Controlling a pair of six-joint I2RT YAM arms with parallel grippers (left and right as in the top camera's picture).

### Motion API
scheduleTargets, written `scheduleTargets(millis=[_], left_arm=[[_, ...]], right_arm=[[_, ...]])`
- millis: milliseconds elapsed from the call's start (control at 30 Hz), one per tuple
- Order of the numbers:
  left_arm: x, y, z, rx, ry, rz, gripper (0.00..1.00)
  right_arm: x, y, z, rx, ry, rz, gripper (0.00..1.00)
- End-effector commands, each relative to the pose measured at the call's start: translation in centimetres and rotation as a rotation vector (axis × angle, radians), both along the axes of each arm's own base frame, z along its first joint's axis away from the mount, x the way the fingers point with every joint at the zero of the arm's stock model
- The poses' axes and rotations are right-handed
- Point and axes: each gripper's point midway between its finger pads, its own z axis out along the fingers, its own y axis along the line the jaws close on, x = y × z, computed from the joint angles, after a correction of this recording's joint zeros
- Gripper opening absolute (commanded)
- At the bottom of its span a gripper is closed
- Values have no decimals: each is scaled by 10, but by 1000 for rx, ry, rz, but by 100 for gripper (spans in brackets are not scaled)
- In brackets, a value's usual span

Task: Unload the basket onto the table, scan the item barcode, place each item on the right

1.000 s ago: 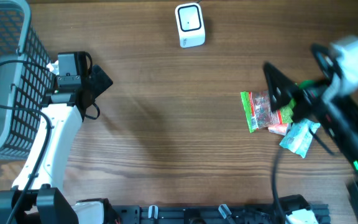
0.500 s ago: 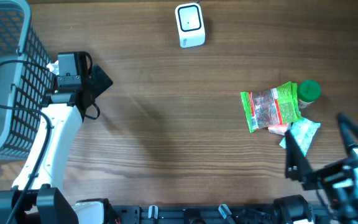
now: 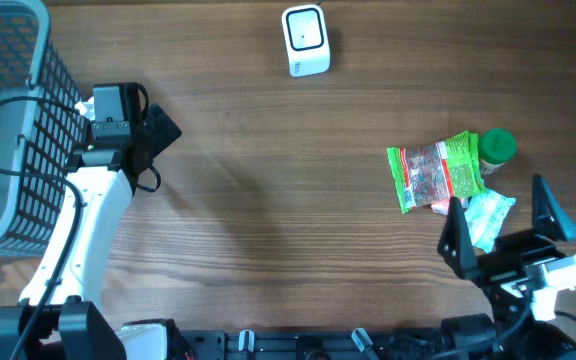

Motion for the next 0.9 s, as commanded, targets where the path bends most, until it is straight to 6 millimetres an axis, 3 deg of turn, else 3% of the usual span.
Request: scheduleTargets(millis=[0, 233, 533, 667, 867], left_arm=[[2, 2, 4, 1, -9, 0, 100], [2, 2, 4, 2, -9, 0, 100], [2, 2, 4, 2, -9, 0, 100], [2, 2, 4, 1, -9, 0, 100], [2, 2, 4, 1, -9, 0, 100]], right_arm=[[10, -2, -20, 7, -30, -21, 100], [42, 1, -88, -7, 107, -19, 100], [62, 4, -156, -16, 320, -12, 100], [67, 5, -198, -39, 493, -15, 100], [69, -7, -202, -31, 508, -65, 100]])
